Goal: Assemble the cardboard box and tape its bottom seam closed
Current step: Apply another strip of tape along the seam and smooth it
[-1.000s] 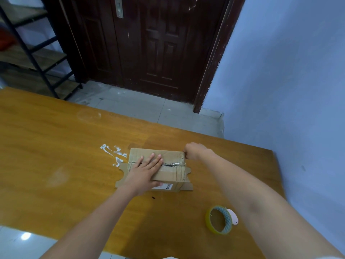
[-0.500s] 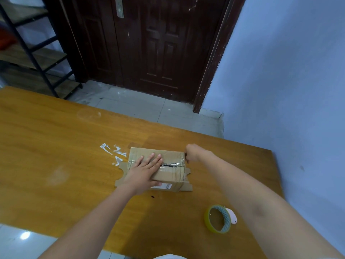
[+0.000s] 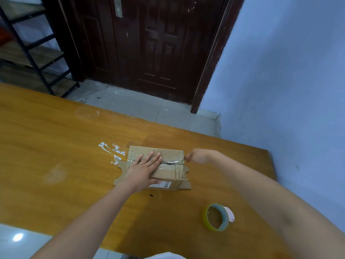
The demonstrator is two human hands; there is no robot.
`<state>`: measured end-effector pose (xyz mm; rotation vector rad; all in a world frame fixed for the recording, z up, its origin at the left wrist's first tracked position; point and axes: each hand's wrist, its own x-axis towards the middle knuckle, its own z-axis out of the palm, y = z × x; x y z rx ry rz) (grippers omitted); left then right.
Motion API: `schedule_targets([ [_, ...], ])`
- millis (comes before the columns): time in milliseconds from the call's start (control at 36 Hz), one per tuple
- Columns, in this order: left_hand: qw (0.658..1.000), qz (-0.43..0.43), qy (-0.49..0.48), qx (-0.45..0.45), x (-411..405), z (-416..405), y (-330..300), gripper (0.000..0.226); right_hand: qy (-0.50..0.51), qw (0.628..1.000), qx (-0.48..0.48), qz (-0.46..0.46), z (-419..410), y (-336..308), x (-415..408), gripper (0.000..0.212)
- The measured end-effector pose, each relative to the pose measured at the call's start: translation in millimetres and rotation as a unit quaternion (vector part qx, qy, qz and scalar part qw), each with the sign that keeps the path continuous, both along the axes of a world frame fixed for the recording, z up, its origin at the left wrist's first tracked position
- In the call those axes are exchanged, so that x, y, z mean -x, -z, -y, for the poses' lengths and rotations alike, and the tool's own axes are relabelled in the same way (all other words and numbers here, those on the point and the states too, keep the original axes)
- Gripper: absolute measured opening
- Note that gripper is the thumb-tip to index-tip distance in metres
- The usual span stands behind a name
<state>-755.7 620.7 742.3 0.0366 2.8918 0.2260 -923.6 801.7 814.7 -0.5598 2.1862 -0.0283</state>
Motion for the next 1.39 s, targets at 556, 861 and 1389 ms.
schedule_targets([
  [556,0.999,0.019,-0.039,-0.007,7,50,-30,0.085,0.296,0.915,0.210,0.176,16,14,-59,0.036],
  [861,0.983,0.001,-0.170,-0.066,19,37,-45,0.027,0.190,0.943,0.239,0.128,26,35,-79,0.035],
  [1389,0.980,-0.178,0.070,-0.050,-58,20,-30,0.053,-0.159,0.932,0.286,-0.157,49,44,-71,0.041],
])
